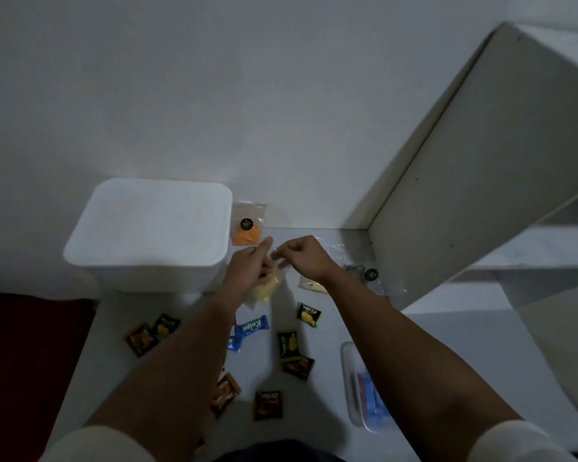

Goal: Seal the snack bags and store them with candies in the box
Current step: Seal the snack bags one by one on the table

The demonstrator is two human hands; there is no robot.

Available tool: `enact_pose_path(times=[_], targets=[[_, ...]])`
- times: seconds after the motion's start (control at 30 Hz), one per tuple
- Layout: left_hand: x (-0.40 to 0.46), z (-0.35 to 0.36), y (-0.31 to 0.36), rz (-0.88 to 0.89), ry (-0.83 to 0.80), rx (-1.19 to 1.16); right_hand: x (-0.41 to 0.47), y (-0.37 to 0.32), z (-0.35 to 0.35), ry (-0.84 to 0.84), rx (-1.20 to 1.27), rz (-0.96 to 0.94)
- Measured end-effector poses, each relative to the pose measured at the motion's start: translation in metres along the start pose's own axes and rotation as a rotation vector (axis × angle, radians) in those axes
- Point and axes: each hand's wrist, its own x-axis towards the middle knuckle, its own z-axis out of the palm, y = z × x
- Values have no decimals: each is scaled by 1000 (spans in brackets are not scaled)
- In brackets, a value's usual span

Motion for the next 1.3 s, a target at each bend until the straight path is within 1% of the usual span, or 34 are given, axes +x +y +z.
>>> enact_pose_path(times=[0.1,0.17,0.27,0.33,0.5,0.57,0.63,0.7,0.8,0.9,0.97,1.0,1.1,1.2,1.3], targets=[[-26,-3,8,27,3,-20,-34,-12,6,14,20,-57],[-41,-4,9,53,-4,-15,-55,-14,10,28,58,-40],[-60,-4,3,86,-28,52,-85,-13,17,28,117,7],[-73,-3,-2,113,-49,104,-101,-10,21,63,94,-13],[-95,3,-14,145,-84,231,-133,0,29,195,80,-68],[-104,7,-19,178,-107,263,-140,6,32,274,112,-47],[-115,12,-23,226,-139,332,-141,15,34,390,106,10],[-123,17,-27,270,-154,414,-141,23,32,437,54,64],[-130,24,-34,348,-81,568,-153,33,20,515,-114,94],[-140,34,-44,350,-2,596,-172,43,8,599,-165,121],[-152,47,-46,341,16,588,-183,51,1,584,-130,72],[-159,55,-47,332,25,572,-188,55,-4,550,-91,44],[-183,80,-46,335,80,515,-202,64,-26,405,-9,-17],[-198,99,-48,404,152,400,-217,64,-53,266,59,-63],[-210,112,-52,451,109,366,-234,61,-77,105,76,-108]])
